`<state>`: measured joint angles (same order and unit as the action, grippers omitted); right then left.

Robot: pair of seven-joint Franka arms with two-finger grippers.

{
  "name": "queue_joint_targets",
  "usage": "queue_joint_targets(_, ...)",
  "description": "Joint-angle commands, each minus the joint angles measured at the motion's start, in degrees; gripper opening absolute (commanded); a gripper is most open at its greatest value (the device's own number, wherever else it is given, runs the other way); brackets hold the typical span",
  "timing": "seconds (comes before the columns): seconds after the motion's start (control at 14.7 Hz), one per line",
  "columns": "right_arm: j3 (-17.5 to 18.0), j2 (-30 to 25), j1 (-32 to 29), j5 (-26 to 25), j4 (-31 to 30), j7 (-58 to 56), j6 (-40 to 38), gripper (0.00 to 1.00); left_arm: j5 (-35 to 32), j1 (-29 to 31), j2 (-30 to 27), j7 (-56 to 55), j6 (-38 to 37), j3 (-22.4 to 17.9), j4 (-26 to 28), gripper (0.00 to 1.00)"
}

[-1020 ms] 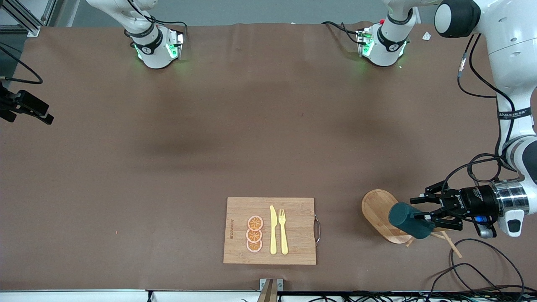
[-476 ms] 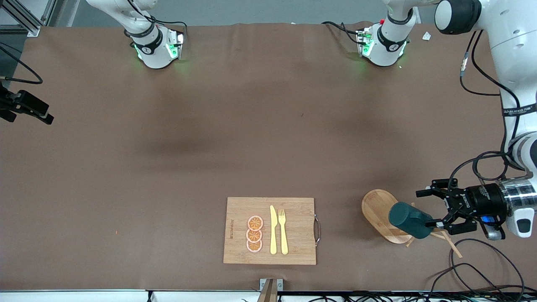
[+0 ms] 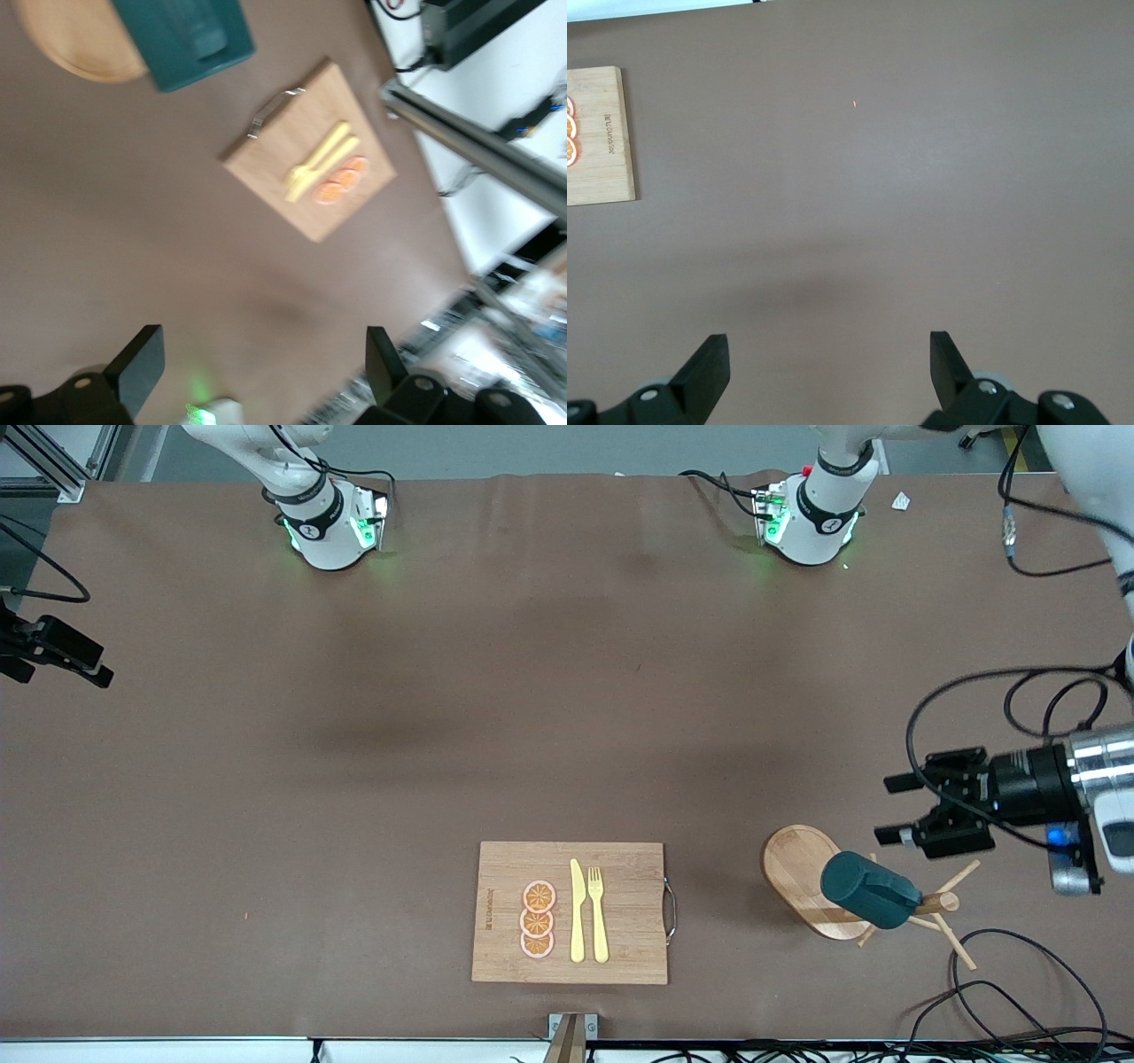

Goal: Pass cup and hang on rack

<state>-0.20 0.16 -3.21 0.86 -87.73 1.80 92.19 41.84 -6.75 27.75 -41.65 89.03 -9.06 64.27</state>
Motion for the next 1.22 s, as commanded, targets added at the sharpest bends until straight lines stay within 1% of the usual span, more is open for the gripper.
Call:
queue_joint_targets(0.0,0.55,-0.78,-0.66,-0.51,-0.6,-0.48,-0.17,1.0,-12.79,-1.68,-6.46,0.78,-2.62,1.84,1.82,1.0)
queue_joint_targets(0.2,0.55,-0.78,-0.75,-0.6,-0.6,-0.48,-0.17,1.0,-24.14,-1.77,-9.98,0.87,-6.31,4.91,1.91,1.0)
queue_joint_targets(0.27,0.55,-0.78,-0.75,-0.6,-0.6,-0.48,-0.17,1.0,-28.35,-1.69,-10.6,1.39,-7.45,7.19,1.91,1.0)
queue_joint_targets(0.34,0.55,-0.78,-0.75,-0.6,-0.6,-0.48,-0.17,1.0,-31.52,-1.42,-11.13,2.62,-8.33,8.95,1.91,1.0)
queue_joint_targets(0.41,0.55,-0.78,-0.75,-0.6,-0.6,-0.48,-0.17,1.0,-33.38,-1.42,-11.57,4.8,-8.78,9.84,2.09,1.0)
queue_joint_targets(0.68,0.55,-0.78,-0.66,-0.6,-0.69,-0.48,-0.17,1.0,-34.63,-1.34,-12.19,8.68,-10.01,9.94,2.7,1.0)
queue_joint_targets(0.82,0.64,-0.78,-0.75,-0.6,-0.6,-0.48,-0.08,1.0,-34.98,-0.46,-13.24,14.89,-10.54,9.59,3.57,1.0)
queue_joint_targets(1.02,0.64,-0.87,-0.75,-0.6,-0.69,-0.48,-0.17,1.0,-34.98,2.79,-16.66,20.72,-10.45,10.46,7.26,1.0)
queue_joint_targets(1.09,0.64,-0.87,-0.75,-0.6,-0.69,-0.48,-0.26,1.0,-35.07,3.75,-18.41,21.86,-10.45,10.55,9.62,1.0)
queue_joint_targets(1.16,0.64,-0.87,-0.75,-0.6,-0.69,-0.48,-0.26,1.0,-35.16,6.03,-20.35,23.53,-9.84,11.42,12.69,1.0)
